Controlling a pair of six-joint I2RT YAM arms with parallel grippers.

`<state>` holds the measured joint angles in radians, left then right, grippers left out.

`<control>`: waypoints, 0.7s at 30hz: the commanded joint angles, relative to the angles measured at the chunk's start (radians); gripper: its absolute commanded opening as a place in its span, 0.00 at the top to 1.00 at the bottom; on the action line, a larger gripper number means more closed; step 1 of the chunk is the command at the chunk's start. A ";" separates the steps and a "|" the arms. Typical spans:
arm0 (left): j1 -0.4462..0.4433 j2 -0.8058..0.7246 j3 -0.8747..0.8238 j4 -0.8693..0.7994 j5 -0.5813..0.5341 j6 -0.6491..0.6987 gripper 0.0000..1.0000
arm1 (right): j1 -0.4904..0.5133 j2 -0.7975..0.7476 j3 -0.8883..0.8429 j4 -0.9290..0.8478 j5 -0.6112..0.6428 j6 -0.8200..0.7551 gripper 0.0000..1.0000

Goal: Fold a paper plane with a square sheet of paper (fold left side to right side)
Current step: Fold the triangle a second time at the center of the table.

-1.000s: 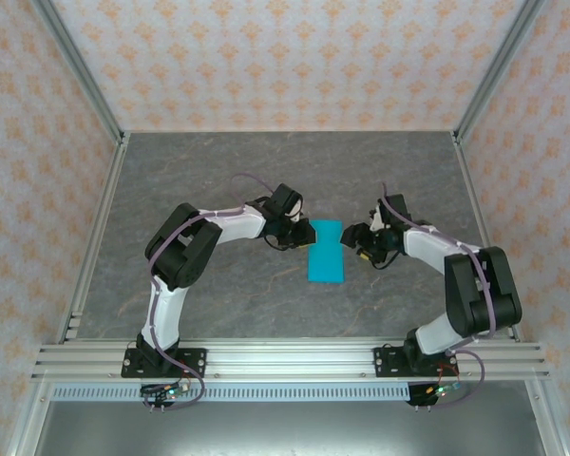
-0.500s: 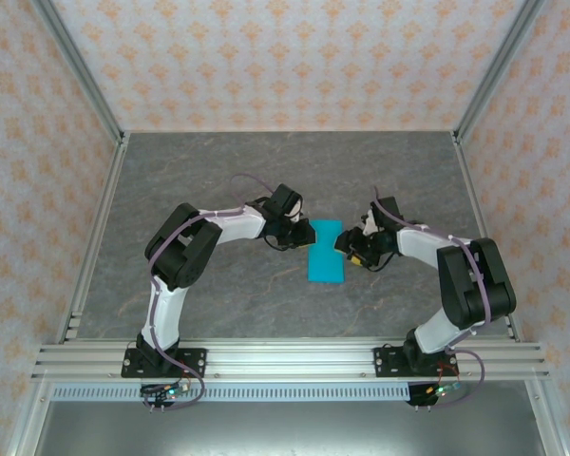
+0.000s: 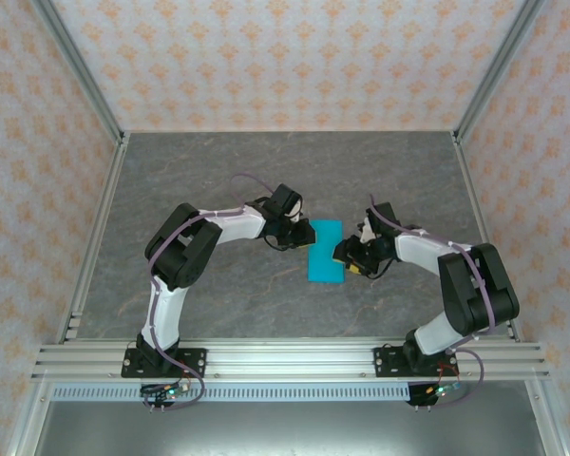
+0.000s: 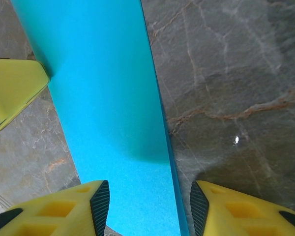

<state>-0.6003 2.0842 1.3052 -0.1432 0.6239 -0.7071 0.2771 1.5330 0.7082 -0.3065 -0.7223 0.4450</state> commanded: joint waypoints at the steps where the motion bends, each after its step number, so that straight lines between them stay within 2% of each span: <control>1: 0.002 -0.009 -0.027 -0.023 -0.035 0.009 0.84 | 0.014 -0.014 -0.018 -0.035 0.005 -0.002 0.50; 21: 0.002 -0.009 -0.027 -0.025 -0.032 0.011 0.85 | 0.046 0.005 0.028 -0.005 -0.030 0.009 0.51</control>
<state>-0.6003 2.0842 1.3052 -0.1432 0.6239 -0.7071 0.3161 1.5364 0.7113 -0.3096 -0.7349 0.4458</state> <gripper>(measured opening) 0.155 0.490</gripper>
